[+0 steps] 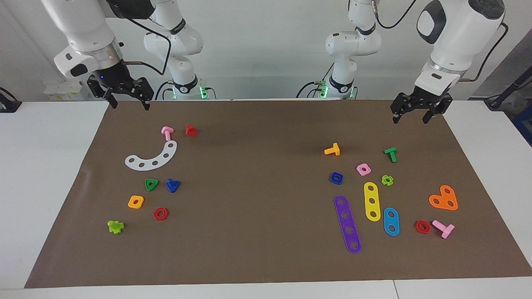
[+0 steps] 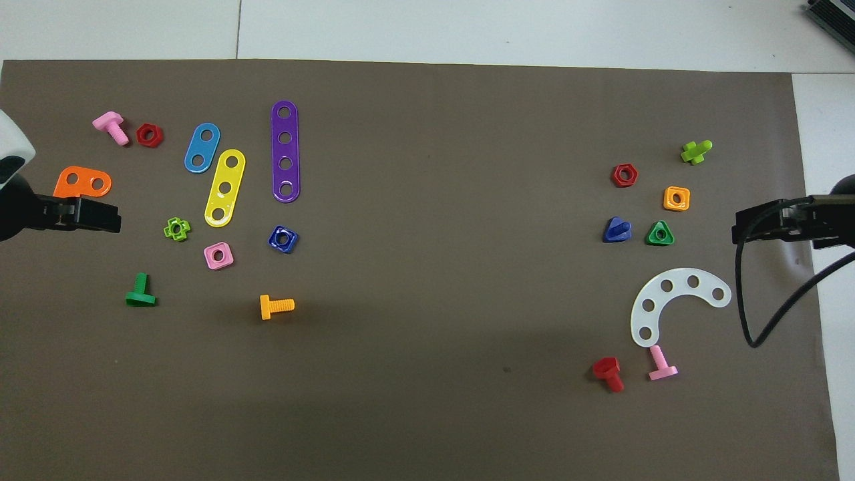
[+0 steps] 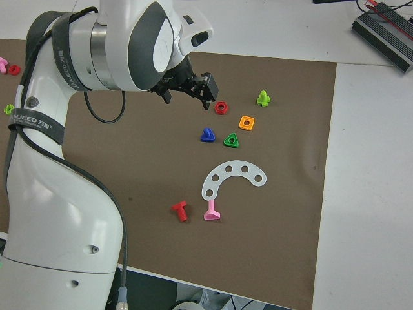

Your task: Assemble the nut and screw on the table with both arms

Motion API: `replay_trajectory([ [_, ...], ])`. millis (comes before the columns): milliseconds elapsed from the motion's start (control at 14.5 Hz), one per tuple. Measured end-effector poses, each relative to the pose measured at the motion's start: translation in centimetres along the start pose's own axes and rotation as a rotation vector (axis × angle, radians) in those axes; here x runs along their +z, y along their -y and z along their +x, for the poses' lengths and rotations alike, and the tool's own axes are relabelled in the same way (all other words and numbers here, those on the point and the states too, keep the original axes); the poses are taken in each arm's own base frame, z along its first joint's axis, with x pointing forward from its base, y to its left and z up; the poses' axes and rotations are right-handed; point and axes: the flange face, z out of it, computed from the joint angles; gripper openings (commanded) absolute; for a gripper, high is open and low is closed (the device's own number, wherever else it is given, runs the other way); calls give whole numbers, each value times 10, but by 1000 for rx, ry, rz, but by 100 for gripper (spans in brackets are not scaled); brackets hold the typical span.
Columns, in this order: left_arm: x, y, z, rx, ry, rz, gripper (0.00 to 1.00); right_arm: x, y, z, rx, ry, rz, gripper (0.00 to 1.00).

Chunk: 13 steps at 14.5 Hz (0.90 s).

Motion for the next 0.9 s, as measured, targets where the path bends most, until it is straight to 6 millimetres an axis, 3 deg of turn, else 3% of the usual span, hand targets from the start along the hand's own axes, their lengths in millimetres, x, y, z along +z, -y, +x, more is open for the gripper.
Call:
replay_trajectory([
  [277, 0, 0, 0, 0, 0, 0, 100, 33, 5, 11, -10, -26, 3, 100],
  [484, 0, 0, 0, 0, 0, 0, 100, 73, 29, 38, -52, -41, 3, 100],
  [761, 1, -7, 0, 13, 7, 0, 100, 157, 52, 81, -155, -73, 42, 100],
  [899, 3, -15, -4, 28, 37, -2, 100, 216, 53, 87, -208, -122, 45, 100],
])
